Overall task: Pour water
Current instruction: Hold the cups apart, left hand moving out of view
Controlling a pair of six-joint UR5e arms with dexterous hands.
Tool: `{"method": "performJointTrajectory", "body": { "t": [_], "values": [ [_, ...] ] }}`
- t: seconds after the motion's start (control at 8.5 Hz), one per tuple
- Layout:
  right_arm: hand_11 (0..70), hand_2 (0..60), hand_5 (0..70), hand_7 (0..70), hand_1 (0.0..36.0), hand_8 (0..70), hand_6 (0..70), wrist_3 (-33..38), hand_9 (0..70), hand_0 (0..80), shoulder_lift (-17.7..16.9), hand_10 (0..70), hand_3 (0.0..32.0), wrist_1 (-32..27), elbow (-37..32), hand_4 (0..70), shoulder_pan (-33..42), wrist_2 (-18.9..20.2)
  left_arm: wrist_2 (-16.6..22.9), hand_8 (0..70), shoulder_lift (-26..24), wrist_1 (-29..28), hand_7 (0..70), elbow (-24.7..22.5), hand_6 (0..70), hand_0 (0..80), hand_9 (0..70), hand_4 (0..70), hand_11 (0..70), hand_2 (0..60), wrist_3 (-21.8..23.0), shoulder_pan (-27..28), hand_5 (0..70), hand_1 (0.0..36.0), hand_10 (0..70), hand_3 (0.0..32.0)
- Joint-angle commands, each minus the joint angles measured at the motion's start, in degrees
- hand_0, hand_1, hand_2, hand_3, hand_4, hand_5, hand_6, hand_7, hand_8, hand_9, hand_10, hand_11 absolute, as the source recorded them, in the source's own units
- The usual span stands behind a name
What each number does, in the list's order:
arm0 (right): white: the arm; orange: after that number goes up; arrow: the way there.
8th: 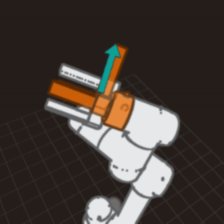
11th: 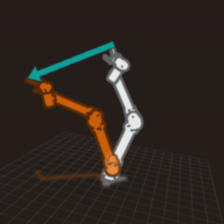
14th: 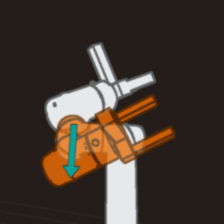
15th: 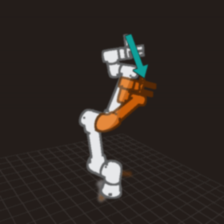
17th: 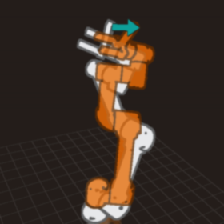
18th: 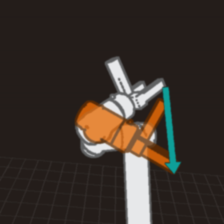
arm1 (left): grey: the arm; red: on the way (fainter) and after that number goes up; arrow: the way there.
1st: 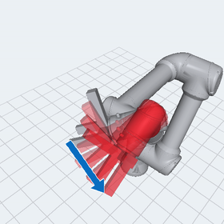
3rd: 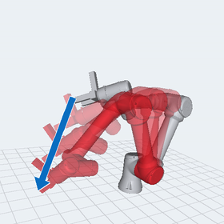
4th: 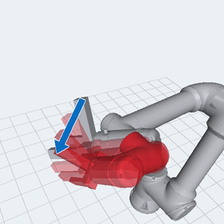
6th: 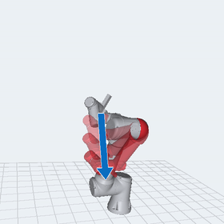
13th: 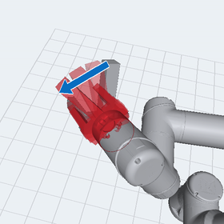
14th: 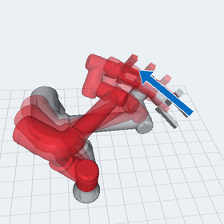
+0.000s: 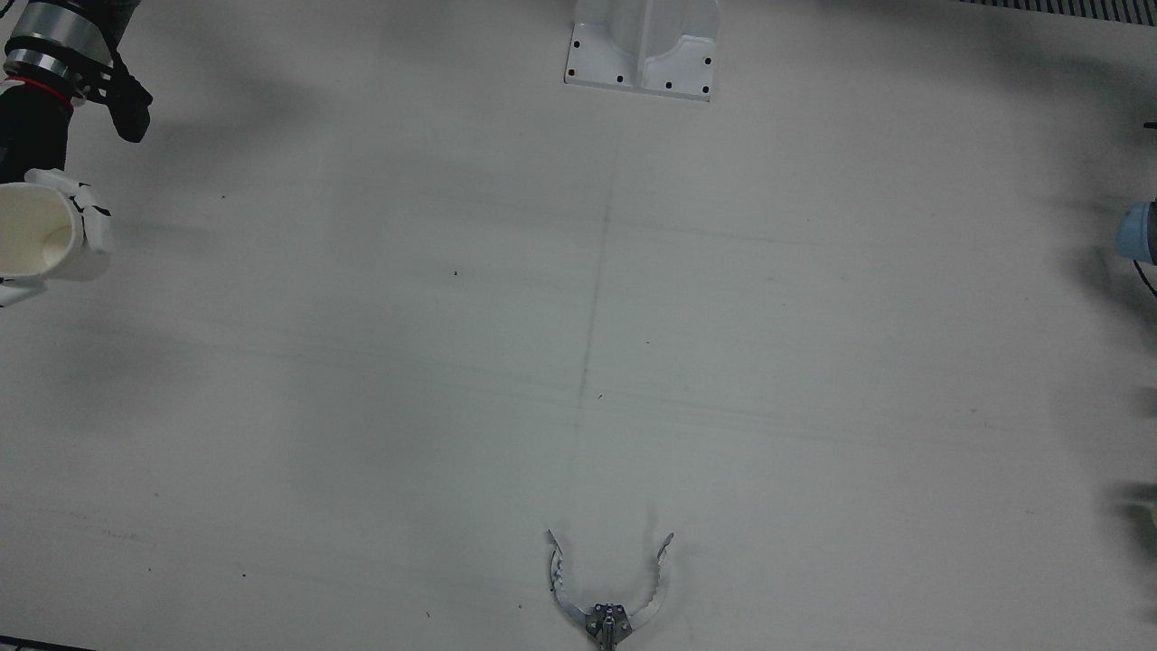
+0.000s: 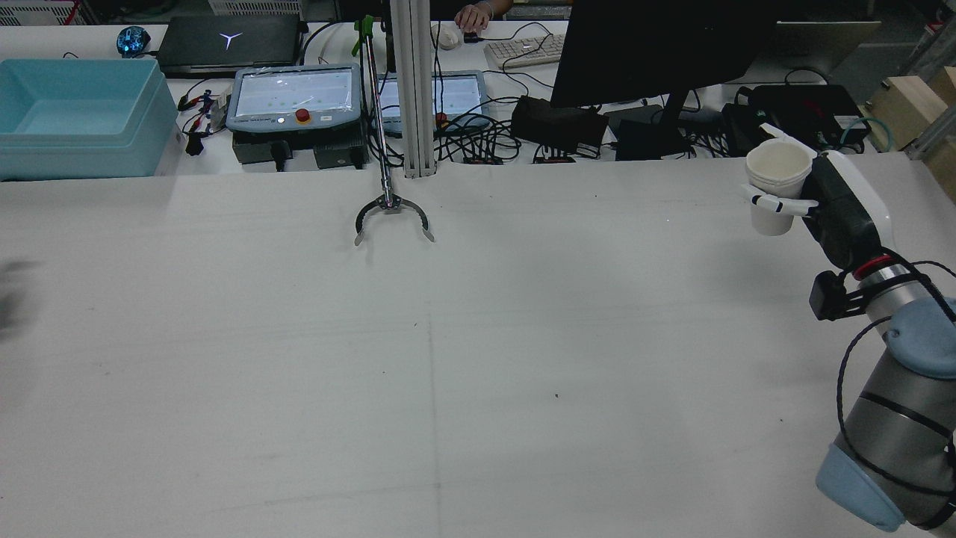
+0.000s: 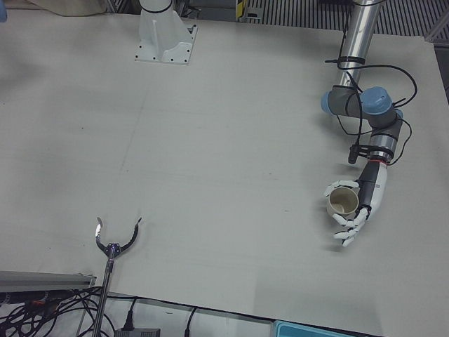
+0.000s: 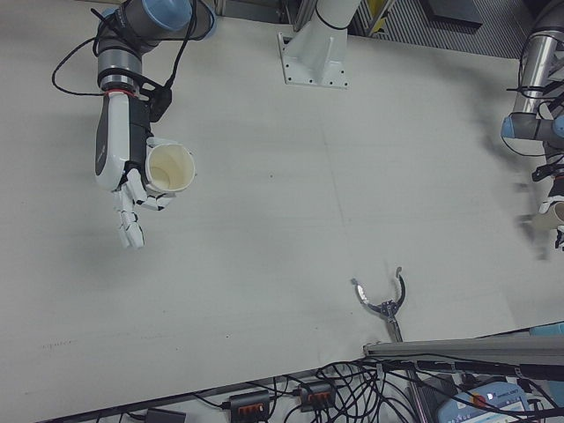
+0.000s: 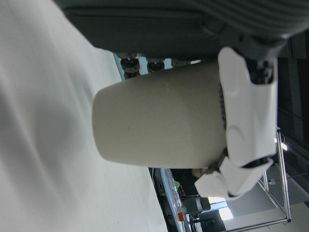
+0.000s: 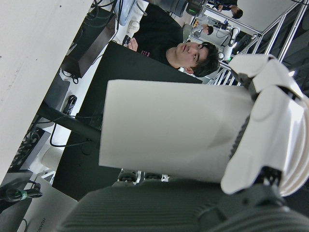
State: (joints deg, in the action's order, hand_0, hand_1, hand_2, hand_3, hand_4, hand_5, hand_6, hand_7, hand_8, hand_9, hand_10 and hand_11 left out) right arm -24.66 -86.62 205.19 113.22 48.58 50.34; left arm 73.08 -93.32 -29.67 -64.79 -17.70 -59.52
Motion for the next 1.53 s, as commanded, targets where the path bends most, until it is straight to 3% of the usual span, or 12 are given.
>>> {"method": "performJointTrajectory", "body": {
  "t": [0.0, 0.47, 0.59, 0.82, 1.41],
  "values": [
    [8.8, 34.1, 58.8, 12.5, 18.9, 4.3, 5.6, -0.2, 9.0, 47.2, 0.1, 5.1, 0.0, 0.0, 0.0, 17.1, -1.2, -0.2, -0.2, 8.5, -0.5, -0.8, 29.4, 0.1, 14.8, 54.6, 14.6, 31.7, 14.2, 60.0, 2.9, 0.1, 70.0, 35.6, 8.1, 0.0],
    [8.8, 33.7, 59.2, 12.6, 19.0, 4.2, 5.7, 0.0, 9.0, 47.3, 0.1, 5.1, 0.0, -0.1, -0.7, 16.8, -2.0, -0.2, -0.4, 8.8, -0.8, -2.7, 28.9, 4.0, 14.5, 54.6, 15.1, 33.0, 14.8, 60.0, 2.9, 0.4, 70.0, 35.3, 8.6, 0.0],
    [8.6, 33.1, 58.7, 12.6, 18.7, 4.2, 5.6, 0.1, 9.0, 47.2, 0.1, 5.0, 0.0, -0.1, -0.7, 16.4, -2.0, -0.2, -0.4, 9.3, -0.9, -3.1, 30.1, 4.2, 14.7, 58.0, 16.3, 33.6, 15.9, 60.0, 2.8, 0.3, 69.9, 35.9, 9.2, 0.0],
    [8.6, 32.0, 59.2, 12.8, 18.6, 4.1, 5.6, 0.0, 9.0, 47.4, 0.1, 5.0, 0.0, -0.1, -0.7, 16.2, -2.0, -0.2, -0.4, 8.5, -1.1, -3.2, 30.5, 4.5, 14.4, 52.4, 15.7, 34.0, 14.6, 60.0, 2.8, 0.4, 65.6, 29.3, 8.7, 0.0],
    [8.6, 32.5, 59.2, 12.6, 18.7, 4.2, 5.7, 0.0, 9.0, 47.4, 0.1, 5.0, 0.0, -0.1, -0.7, 16.2, -2.1, -0.2, -1.1, 8.8, -1.8, -3.8, 29.4, 6.2, 14.2, 52.4, 15.7, 34.3, 14.9, 60.0, 2.7, 2.9, 64.7, 30.2, 8.9, 0.0]
  ]
}}
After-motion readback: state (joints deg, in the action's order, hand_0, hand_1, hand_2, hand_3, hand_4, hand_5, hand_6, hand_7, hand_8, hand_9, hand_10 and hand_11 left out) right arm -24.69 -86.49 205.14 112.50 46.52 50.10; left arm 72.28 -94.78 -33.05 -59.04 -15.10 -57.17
